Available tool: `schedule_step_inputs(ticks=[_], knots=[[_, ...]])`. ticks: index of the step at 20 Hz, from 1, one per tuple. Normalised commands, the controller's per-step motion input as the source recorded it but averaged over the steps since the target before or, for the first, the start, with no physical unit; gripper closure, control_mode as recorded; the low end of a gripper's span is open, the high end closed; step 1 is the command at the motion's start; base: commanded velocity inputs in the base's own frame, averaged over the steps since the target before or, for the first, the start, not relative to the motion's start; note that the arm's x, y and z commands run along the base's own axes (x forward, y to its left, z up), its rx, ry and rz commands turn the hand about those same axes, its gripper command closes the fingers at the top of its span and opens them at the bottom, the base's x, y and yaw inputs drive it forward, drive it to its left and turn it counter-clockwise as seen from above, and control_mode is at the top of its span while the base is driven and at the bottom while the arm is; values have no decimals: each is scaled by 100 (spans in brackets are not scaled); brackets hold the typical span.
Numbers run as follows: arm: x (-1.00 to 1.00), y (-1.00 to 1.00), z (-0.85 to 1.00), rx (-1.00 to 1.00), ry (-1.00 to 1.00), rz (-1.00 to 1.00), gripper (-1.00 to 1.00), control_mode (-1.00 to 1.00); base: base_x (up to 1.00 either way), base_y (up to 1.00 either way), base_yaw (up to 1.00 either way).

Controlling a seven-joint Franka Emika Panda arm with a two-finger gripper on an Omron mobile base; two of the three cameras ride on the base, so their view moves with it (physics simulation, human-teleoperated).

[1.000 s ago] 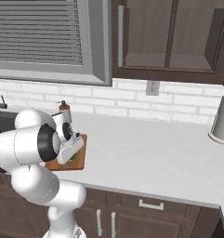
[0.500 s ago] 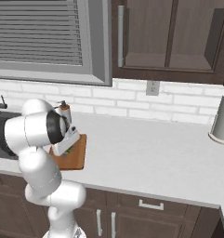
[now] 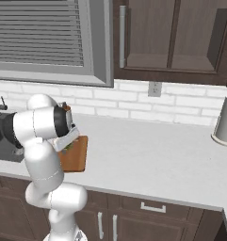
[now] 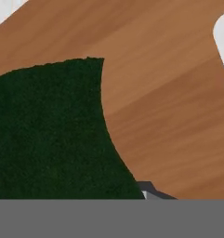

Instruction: Pick up the sponge from the counter and clean the cutting board by briefly scrubbing or pressing down on the cutting board. Once finished, release the sponge.

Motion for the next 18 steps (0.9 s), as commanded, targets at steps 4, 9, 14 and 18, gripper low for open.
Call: schedule_step_inputs(ticks=[4, 9, 14, 18], knots=[[-38, -55, -11, 0, 0, 0, 100, -100, 0, 0, 0], [-39, -71, -5, 0, 0, 0, 100, -100, 0, 0, 0], [-46, -77, 0, 0, 0, 0, 100, -100, 0, 0, 0], [-51, -77, 0, 0, 0, 0, 100, -100, 0, 0, 0]])
